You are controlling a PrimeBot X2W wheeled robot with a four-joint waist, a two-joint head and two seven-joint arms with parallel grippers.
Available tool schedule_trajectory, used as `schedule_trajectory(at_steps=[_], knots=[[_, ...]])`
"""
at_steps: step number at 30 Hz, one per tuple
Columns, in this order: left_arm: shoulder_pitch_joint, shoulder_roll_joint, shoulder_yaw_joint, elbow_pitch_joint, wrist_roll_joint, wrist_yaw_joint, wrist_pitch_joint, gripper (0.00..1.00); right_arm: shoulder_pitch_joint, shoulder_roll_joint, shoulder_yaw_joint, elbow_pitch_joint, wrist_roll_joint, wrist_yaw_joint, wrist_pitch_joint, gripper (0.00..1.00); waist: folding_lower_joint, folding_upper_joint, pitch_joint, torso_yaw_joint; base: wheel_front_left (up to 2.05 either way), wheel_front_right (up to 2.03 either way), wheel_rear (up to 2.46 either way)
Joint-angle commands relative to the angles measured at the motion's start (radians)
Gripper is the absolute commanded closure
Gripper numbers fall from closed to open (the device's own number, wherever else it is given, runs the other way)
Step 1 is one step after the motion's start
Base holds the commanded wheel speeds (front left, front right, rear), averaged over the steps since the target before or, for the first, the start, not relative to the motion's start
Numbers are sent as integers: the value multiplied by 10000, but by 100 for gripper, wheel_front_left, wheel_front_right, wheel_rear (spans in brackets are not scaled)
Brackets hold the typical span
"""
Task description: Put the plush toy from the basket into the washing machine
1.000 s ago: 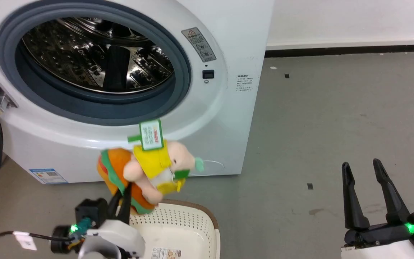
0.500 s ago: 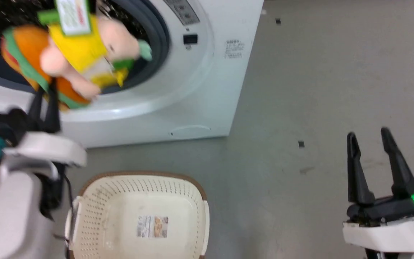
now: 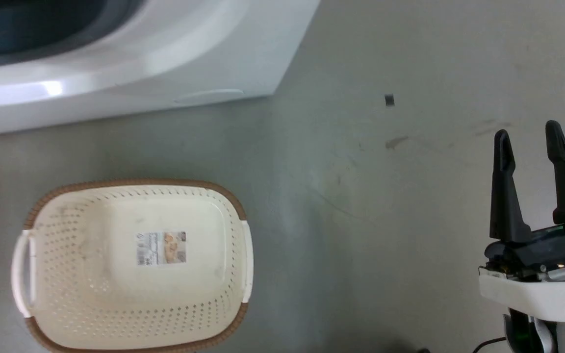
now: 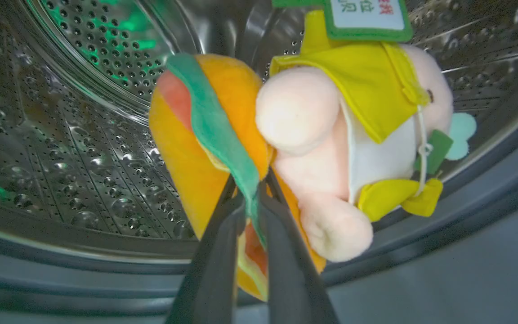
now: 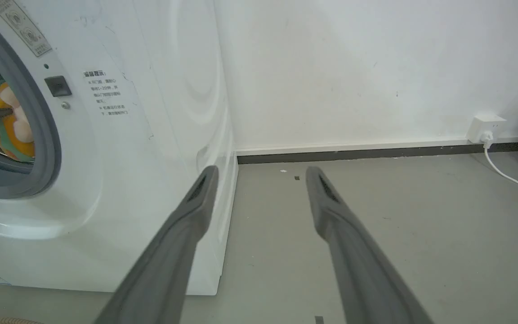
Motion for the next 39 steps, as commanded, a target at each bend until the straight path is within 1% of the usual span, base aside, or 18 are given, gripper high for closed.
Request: schedule_trajectory(at_steps=[1,5,7,12,17,20,24,25,26,32,35,36,39], knots=[[-658,281,-63,390,181,-104,63,100,-197,-1,57,9,63,-7,-44,0,-2,0,853,-441,0,0,0],[-2131,724,-264,1466,491,-310,218,100,-317,-1,208,134,139,-7,-44,0,-2,0,1212,-633,0,0,0],[-2833,888,-530,1898,742,-449,344,100,-382,-1,193,128,215,-7,-44,0,-2,0,1415,-667,0,0,0],[-4269,1005,-1169,3071,1089,-778,955,100,-546,-1,306,155,305,-7,-44,0,-2,0,1717,-777,0,0,0],[-5180,821,-1644,3998,631,-1077,1605,100,-554,-1,494,208,453,-7,-44,0,-2,0,1852,-874,0,0,0],[-5507,798,-1934,4414,352,-1121,2027,100,-596,-1,392,261,879,-7,-44,0,-2,0,1934,-902,0,0,0],[-5571,826,-2498,4718,-43,-1134,2298,100,-663,-1,416,272,778,-7,-44,0,-2,0,1917,-898,0,0,0],[-5565,845,-2601,4750,-126,-1135,2222,40,-681,-1,419,285,743,-7,-44,0,-2,0,1890,-883,0,0,0],[-5540,864,-2669,4800,-182,-1135,2078,0,-703,-1,414,302,721,-7,-44,0,-2,0,1835,-863,0,0,0],[-4979,709,-2906,5286,-464,-1137,913,0,-660,-1,351,444,502,-7,-44,0,-2,0,1031,-614,0,0,0],[-4345,432,-2928,5479,-760,-1137,-29,0,-497,-1,310,581,405,-7,-44,0,-2,0,291,-453,0,0,0],[-4345,432,-2928,5479,-760,-1137,-29,0,-497,-1,310,581,405,-7,-44,0,-2,0,291,-453,0,0,0],[-3625,108,-3025,5469,-1319,-1138,-746,0,-225,-1,301,651,240,-7,-44,0,-2,0,-388,-192,0,0,0]])
